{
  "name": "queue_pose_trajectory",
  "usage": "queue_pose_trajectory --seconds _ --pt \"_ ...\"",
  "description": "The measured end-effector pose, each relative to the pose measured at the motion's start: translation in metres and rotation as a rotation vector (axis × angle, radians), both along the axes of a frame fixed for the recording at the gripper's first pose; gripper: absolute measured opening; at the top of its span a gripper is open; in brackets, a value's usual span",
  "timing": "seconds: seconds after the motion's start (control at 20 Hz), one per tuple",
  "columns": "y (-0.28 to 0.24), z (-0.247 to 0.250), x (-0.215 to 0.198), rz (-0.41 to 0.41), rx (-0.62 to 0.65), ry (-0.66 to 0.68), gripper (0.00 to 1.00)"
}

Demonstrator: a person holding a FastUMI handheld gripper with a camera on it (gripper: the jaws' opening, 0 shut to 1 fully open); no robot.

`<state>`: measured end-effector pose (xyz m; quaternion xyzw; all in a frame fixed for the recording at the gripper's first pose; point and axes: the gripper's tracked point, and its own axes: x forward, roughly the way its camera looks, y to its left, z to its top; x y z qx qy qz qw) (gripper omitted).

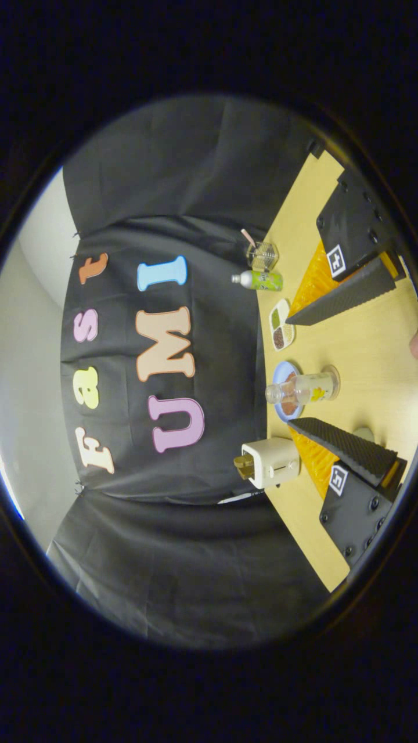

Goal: Take the bottle from table, then pour the juice into the cup, finally place the bottle on the coaster

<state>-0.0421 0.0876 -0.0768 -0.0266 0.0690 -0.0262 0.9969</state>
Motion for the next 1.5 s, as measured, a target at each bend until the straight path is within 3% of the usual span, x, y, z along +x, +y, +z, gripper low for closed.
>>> queue_pose_trajectory --seconds 1.5 --pt "-0.015 0.023 -0.016 0.003 -0.021 -0.049 1.0"
